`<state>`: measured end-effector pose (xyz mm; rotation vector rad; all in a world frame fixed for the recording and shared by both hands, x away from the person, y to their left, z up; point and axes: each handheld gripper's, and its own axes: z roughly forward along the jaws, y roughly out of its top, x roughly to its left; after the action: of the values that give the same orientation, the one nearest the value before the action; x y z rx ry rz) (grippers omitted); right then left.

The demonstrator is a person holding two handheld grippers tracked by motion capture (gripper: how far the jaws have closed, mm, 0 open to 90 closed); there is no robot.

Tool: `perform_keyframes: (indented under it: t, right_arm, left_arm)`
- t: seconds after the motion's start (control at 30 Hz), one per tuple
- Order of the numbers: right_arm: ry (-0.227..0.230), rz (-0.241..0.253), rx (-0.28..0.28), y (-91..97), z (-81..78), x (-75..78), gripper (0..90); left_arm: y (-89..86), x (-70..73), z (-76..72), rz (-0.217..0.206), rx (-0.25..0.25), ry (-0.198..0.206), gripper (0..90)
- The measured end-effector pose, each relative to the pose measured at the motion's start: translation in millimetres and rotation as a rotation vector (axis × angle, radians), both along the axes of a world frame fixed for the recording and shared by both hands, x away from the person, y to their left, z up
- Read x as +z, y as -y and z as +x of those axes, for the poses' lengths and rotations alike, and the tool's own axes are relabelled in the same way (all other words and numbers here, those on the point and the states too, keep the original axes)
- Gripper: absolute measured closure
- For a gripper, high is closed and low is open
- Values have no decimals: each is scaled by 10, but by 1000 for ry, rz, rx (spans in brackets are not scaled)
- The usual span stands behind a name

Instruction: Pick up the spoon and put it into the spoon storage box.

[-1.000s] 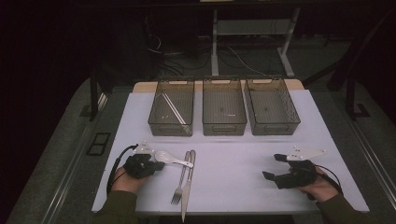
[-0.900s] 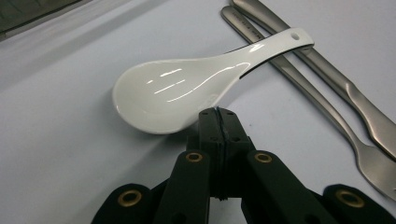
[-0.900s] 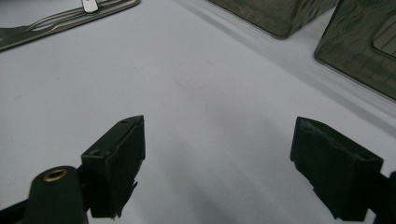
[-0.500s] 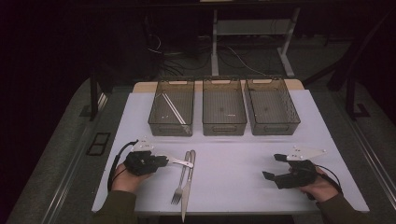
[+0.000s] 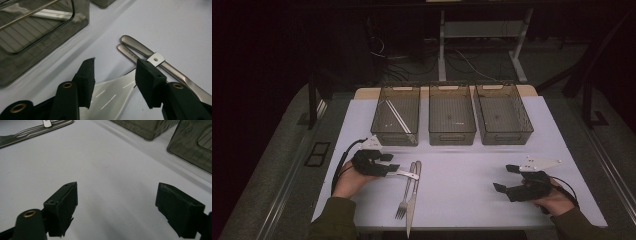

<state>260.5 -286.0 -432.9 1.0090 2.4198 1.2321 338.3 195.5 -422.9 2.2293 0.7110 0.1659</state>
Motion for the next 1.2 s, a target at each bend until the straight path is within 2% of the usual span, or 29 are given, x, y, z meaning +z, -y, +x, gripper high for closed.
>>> perform_keyframes:
  t: [0.1, 0.47, 0.67, 0.8, 1.1, 1.13, 1.2]
  right_arm:
    - [-1, 0, 1, 0, 3, -3, 178]
    - [-3, -1, 3, -3, -4, 0, 179]
    - [-4, -1, 3, -2, -3, 0, 179]
    - [-1, 0, 2, 0, -3, 2, 178]
    - [-1, 1, 1, 4, -3, 5, 179]
    - [-1, 1, 1, 5, -3, 6, 179]
    - [0, 1, 1, 5, -3, 7, 179]
  left_arm:
    - [-7, -30, 36, -6, -15, -12, 450]
    - [-24, -102, 41, 74, -33, -18, 403]
    - [-27, -131, 30, 96, -46, -21, 403]
    - [-33, -127, 8, 101, -60, -16, 443]
    - [-81, -121, -39, 140, -93, 13, 555]
    - [-78, -126, -59, 131, -82, 2, 563]
    - [-77, -127, -73, 131, -89, 5, 574]
